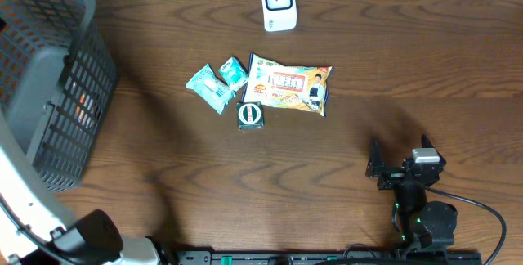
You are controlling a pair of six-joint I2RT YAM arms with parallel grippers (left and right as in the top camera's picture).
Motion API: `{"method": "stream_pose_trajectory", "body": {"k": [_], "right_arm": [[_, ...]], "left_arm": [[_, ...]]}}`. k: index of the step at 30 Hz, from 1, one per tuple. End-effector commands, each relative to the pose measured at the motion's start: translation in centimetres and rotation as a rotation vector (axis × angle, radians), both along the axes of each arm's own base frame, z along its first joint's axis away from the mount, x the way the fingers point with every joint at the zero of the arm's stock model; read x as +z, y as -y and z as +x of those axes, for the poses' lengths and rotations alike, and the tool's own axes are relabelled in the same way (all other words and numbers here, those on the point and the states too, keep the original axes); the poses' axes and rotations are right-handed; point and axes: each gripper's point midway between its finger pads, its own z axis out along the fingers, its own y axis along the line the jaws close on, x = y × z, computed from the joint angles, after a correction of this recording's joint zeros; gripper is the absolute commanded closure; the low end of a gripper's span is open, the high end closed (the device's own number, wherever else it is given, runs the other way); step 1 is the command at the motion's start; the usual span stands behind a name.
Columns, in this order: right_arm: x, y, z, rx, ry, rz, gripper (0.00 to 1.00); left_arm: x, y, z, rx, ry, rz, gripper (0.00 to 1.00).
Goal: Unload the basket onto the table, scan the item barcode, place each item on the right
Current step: 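Move the left gripper back into the grey basket, then grasp the small orange tissue pack in the basket with left gripper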
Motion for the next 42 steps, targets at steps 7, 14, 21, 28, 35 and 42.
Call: {"method": "stream_pose_trajectory", "body": {"k": [7,14,21,28,35,42], "right_arm": [[0.0,0.1,0.0,-0.004,0.0,-0.004,0.01],[0.0,0.1,0.0,-0.004,0.0,-0.004,0.01],[0.0,0.1,0.0,-0.004,0.0,-0.004,0.01],[0.0,0.1,0.0,-0.004,0.0,-0.004,0.01],[0.0,0.1,0.0,-0.004,0.0,-0.004,0.01],[0.0,0.1,0.0,-0.004,0.0,-0.004,0.01]], "left_arm": [[-7.3,-1.8,1.8,0.223,-0.007,-0.261,0.0],[-12.3,-2.7,2.2,0.235,-0.139,-0.314,0.0],[-16.4,-3.3,0.8,0.123,-0.359,-0.302,0.0],[-18.9,-4.5,-1.9,0.077,-0.475,-0.364,0.0],[-19.5,-4.0,-1.2,-0.102,-0.42,-0.441,0.0],[-19.6,-2.5,0.7,-0.32,-0.382,-0.432,0.0]]}}
